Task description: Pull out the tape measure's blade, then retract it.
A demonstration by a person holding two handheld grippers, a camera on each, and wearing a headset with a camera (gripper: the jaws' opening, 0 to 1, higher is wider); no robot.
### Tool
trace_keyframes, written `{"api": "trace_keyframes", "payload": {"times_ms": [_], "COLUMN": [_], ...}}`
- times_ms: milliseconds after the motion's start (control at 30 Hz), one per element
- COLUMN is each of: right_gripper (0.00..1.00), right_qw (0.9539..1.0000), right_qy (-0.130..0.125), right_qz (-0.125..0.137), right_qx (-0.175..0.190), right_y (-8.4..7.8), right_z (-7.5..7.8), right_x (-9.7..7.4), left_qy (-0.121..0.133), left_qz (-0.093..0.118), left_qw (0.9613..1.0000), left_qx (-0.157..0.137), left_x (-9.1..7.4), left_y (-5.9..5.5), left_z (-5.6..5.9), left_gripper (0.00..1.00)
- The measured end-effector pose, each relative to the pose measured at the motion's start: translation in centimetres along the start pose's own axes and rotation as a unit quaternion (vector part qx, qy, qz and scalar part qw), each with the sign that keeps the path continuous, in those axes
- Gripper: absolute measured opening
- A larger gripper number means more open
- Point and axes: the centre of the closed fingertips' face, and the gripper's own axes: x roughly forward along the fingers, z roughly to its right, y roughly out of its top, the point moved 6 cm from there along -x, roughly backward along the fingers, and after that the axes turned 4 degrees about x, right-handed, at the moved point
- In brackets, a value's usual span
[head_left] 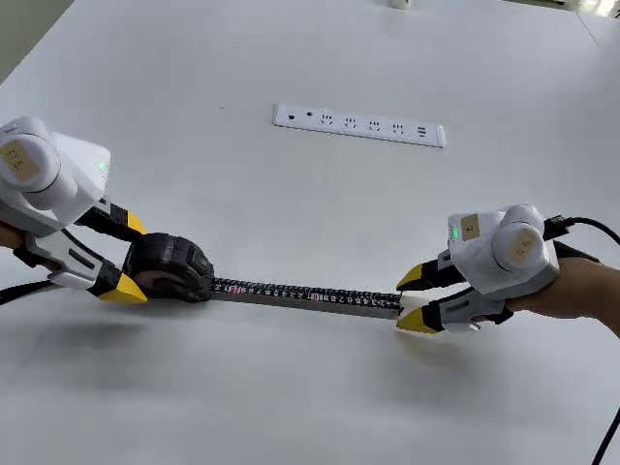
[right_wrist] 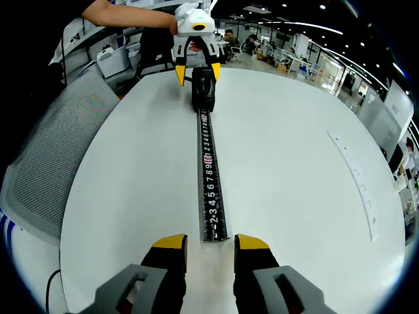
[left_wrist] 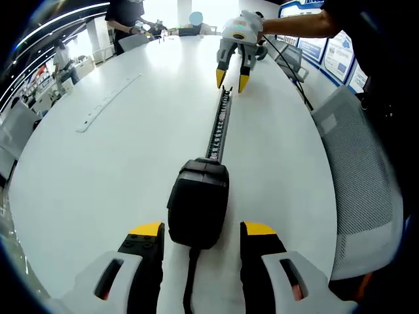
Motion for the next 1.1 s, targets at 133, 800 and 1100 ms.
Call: {"api": "trace_keyframes", "payload": {"times_ms": [133, 800, 1100], "right_gripper": [0.29, 0.49, 0.58], "right_qw": [1.0, 0.9966, 0.9927], "right_qy": [-0.001, -0.034, -0.05], "right_qz": [0.003, 0.033, 0.054], "right_qx": [0.008, 0.067, 0.096], "right_y": [0.0, -0.7, -0.8], "right_z": [-0.3, -2.5, -3.7], "right_x": [-0.1, -0.9, -1.1], "left_qy": [0.003, 0.047, 0.07], "left_qz": [0.004, 0.051, 0.079], "left_qw": [0.9999, 0.9937, 0.9867], "left_qx": [-0.016, -0.088, -0.123], "left_x": [-0.2, -1.3, -1.4], "left_y": [-0.2, -0.8, -0.7], "left_z": [0.4, 2.6, 4.0], "left_gripper": [0.46, 0.7, 0.78]}}
